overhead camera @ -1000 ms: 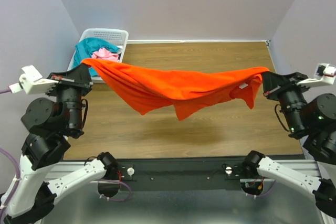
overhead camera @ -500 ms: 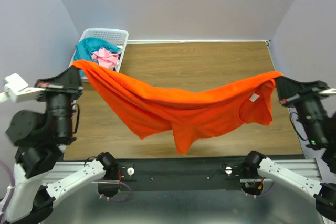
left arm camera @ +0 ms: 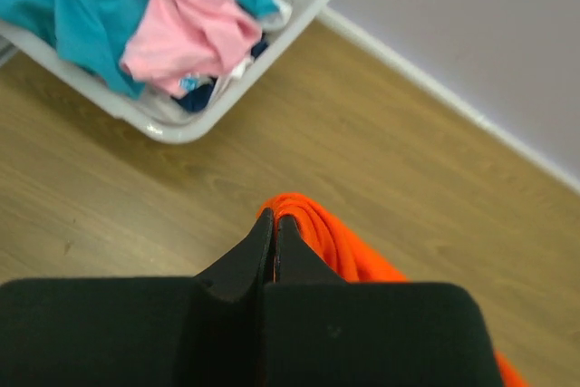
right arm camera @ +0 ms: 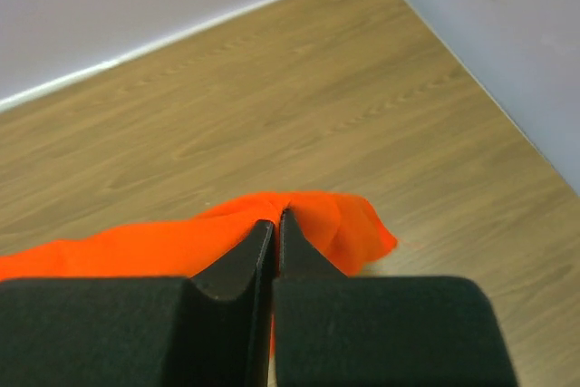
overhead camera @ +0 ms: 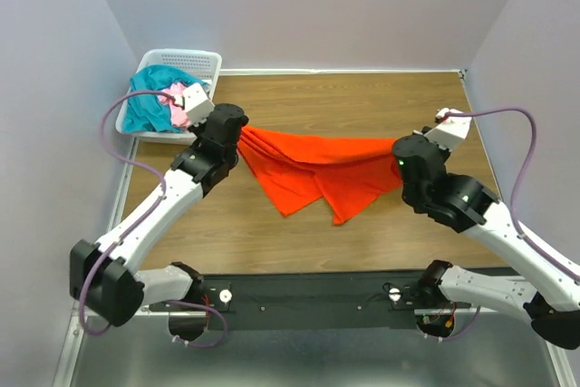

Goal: Fold and stack the t-shirts
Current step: Flatten the tshirt out

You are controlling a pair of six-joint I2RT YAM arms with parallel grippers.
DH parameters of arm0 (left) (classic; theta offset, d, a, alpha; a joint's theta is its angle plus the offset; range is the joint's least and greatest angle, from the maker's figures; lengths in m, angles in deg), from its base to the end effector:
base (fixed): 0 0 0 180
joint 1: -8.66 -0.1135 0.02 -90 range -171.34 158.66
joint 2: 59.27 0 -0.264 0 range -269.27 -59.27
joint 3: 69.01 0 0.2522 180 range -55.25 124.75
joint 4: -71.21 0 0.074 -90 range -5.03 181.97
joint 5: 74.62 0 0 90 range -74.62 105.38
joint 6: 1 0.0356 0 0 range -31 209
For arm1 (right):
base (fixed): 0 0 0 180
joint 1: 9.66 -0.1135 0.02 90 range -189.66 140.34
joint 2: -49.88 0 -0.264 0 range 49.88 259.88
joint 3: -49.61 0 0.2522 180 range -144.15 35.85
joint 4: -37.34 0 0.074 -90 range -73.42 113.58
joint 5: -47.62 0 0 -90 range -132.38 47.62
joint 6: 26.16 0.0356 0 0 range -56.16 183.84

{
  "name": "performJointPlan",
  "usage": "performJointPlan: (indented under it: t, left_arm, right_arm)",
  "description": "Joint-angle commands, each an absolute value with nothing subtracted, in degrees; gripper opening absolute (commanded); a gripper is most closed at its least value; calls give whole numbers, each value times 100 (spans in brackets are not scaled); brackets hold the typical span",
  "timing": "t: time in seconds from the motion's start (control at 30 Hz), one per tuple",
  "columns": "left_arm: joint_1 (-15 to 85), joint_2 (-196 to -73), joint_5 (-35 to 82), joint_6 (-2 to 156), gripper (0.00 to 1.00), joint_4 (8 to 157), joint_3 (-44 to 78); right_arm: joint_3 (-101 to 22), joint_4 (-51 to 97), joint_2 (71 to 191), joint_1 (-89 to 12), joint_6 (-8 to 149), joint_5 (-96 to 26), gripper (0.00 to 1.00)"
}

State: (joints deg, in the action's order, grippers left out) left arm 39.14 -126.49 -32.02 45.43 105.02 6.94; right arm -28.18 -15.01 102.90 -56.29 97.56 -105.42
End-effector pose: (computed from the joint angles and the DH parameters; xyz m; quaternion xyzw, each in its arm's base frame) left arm 0.2338 -0.1072 0.3536 -0.3024 0.7430 -0.0252 0.5966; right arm 0.1399 0.1019 0.3883 0.1872 0.7549 -0.0567 0.6260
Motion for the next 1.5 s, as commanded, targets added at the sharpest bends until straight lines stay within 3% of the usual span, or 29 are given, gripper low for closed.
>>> performJointPlan:
  t: [0.0,0.3,0.53,0.63,0.83,0.9,0.93,1.0,1.03,1.07,1.1,1.33,1.47]
  left_arm:
    - [3593,-13026,-2497,4646,0,9500,504]
    - [3011,-14126,-1820,5172,0,9016,1022]
    - [2809,-15548,-1548,5437,0,8971,2111]
    - [2739,-16268,-1416,5489,0,9085,2962]
    - [2668,-17867,-1187,5639,0,9612,4762]
    - [2660,-18247,-1134,5700,10,9814,5257]
    - [2659,-18597,-1125,5709,36,10120,5772]
    - [2659,-18846,-1099,5762,71,10341,6171]
    - [2659,-18925,-1090,5762,94,10473,6321]
    - [2659,-18961,-1003,5788,98,10492,6453]
    - [2668,-18918,-941,5806,98,10501,6446]
    - [2844,-17410,-660,5701,98,10141,5068]
    - [3107,-16239,-624,5464,98,9860,3276]
  right_arm:
    - [-2620,-1571,10682,-5545,10401,-11515,9]
    - [-3067,-1580,11755,-4553,10507,-11559,10]
    - [-3718,-1369,12994,-3428,10217,-10927,13]
    - [-3903,-799,13565,-2962,9577,-10190,14]
    - [-4394,564,14751,-1873,8302,-7545,18]
    - [-4710,662,15164,-1722,8213,-7499,19]
    - [-5042,670,15558,-1591,8117,-7429,22]
    - [-5422,662,15973,-1502,7993,-7148,34]
    - [-5571,662,16140,-1476,7967,-7104,41]
    - [-5799,653,16385,-1467,7845,-6999,85]
    - [-5871,644,16440,-1458,7835,-6963,100]
    - [-5012,609,15317,-1484,7817,-5620,100]
    - [-3800,609,14149,-1975,7633,-4827,100]
